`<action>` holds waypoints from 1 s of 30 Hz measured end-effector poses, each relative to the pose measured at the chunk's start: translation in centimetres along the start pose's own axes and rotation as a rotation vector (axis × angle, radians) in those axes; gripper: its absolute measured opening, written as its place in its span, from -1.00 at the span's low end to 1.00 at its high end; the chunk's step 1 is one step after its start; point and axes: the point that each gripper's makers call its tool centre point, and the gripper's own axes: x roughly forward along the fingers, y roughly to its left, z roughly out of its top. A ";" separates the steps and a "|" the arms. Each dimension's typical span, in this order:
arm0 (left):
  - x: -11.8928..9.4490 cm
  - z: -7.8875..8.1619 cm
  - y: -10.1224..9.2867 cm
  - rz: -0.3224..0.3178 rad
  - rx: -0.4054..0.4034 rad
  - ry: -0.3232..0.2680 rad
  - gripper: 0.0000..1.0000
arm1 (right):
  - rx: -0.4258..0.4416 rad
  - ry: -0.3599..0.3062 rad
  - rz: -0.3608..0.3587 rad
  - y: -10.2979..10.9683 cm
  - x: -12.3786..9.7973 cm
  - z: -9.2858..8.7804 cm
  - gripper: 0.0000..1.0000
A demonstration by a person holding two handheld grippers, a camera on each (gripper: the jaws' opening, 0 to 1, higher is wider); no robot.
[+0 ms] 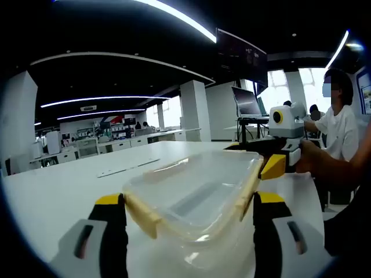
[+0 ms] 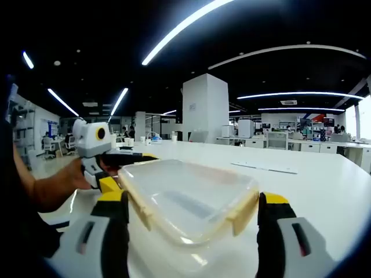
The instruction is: Snap each plastic latch of the storage box into its locked position after aligning the lid with the box until every specified latch is closed and the lid sits flush.
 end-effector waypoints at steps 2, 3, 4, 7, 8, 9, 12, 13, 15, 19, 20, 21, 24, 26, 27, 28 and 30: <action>0.0 0.0 0.0 0.001 -0.005 0.001 0.76 | -0.003 -0.003 -0.006 0.2 0.0 0.0 0.80; 0.0 0.0 0.0 0.001 -0.006 0.000 0.76 | -0.007 -0.003 -0.010 0.3 0.0 0.0 0.80; 0.0 0.1 0.0 0.001 -0.007 0.000 0.76 | -0.012 -0.003 -0.013 0.3 0.0 -0.1 0.80; 0.0 0.2 0.0 0.004 -0.019 -0.002 0.77 | -0.023 0.002 -0.023 0.5 0.1 -0.2 0.80; 0.0 0.2 0.0 0.005 -0.020 -0.003 0.78 | -0.024 0.003 -0.025 0.6 0.1 -0.2 0.80; 0.1 0.4 0.0 0.012 -0.046 -0.024 0.79 | -0.029 0.006 -0.034 0.3 0.3 -0.2 0.80; 0.0 0.5 0.1 0.015 -0.061 -0.063 0.79 | 0.034 0.004 -0.034 0.0 0.4 -0.6 0.78; 0.0 0.5 0.1 0.015 -0.061 -0.066 0.78 | 0.035 0.002 -0.034 -0.1 0.4 -0.6 0.77; 0.0 0.5 0.1 0.016 -0.061 -0.072 0.78 | 0.037 0.000 -0.034 -0.2 0.3 -0.7 0.74; -0.1 0.8 0.5 0.008 -0.078 -0.061 0.78 | 0.043 0.002 -0.030 -0.9 0.3 -0.7 0.75; -0.1 0.7 0.4 0.009 -0.076 -0.058 0.79 | 0.042 0.001 -0.030 -0.9 0.3 -0.7 0.76; -0.1 0.7 0.4 0.009 -0.074 -0.055 0.79 | 0.017 -0.008 -0.031 -0.8 0.4 -0.5 0.77; 0.2 0.4 0.3 0.014 -0.052 -0.044 0.83 | 0.019 -0.008 -0.029 -0.8 0.5 -0.5 0.75; 0.8 -0.2 -0.2 0.010 0.016 -0.010 1.00 | 0.023 -0.006 -0.030 -1.0 0.6 -0.5 0.74; 1.1 -0.5 -0.5 0.021 0.023 0.000 0.98 | 0.024 -0.005 -0.030 -1.1 0.6 -0.5 0.74; 1.0 -0.6 -0.1 0.052 0.038 0.002 0.93 | 0.025 -0.005 -0.031 -1.0 0.6 -0.5 0.73; 0.8 -0.4 0.1 0.051 0.024 -0.009 0.88 | 0.028 -0.006 -0.032 -1.0 0.5 -0.6 0.72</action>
